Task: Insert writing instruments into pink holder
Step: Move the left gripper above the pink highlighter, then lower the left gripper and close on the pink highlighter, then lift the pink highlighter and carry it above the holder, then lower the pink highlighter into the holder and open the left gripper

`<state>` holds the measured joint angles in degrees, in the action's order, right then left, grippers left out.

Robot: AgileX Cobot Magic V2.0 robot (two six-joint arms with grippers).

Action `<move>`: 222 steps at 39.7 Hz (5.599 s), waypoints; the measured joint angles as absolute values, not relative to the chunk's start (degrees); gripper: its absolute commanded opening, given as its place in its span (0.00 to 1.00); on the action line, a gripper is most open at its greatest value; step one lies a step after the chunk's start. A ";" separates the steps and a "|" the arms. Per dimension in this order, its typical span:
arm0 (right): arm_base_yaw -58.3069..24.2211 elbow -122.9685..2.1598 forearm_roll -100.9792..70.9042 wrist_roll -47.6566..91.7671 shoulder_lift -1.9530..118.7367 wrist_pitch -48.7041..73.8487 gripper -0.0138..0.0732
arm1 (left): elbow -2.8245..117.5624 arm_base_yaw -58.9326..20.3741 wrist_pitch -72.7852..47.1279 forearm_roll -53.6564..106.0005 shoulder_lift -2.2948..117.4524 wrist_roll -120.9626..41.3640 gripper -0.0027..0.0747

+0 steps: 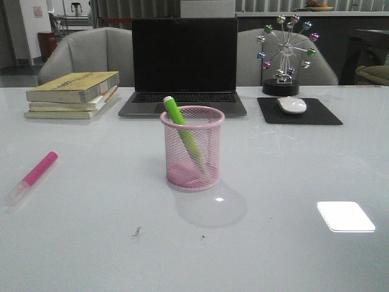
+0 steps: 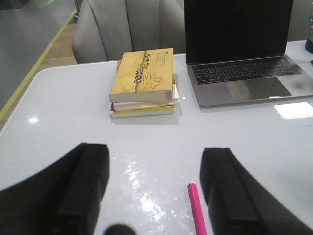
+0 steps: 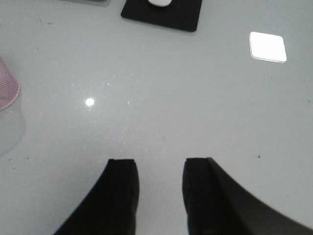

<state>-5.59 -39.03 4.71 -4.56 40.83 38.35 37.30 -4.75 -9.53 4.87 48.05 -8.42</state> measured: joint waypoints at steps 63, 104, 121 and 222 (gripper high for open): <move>-5.23 -36.18 4.83 -6.63 38.79 39.99 0.58 | 76.88 -5.97 -47.44 10.03 98.48 -10.51 0.56; -5.23 -36.18 6.64 -6.67 38.79 43.89 0.58 | 77.88 -9.42 -41.09 8.44 115.72 -8.91 0.51; -5.23 -36.18 6.64 -6.67 38.79 43.89 0.58 | 78.51 -9.31 -40.15 8.49 116.00 -8.91 0.16; -5.23 -36.18 7.23 -6.67 38.79 44.92 0.58 | 56.35 -41.82 40.02 12.18 106.37 -4.23 0.54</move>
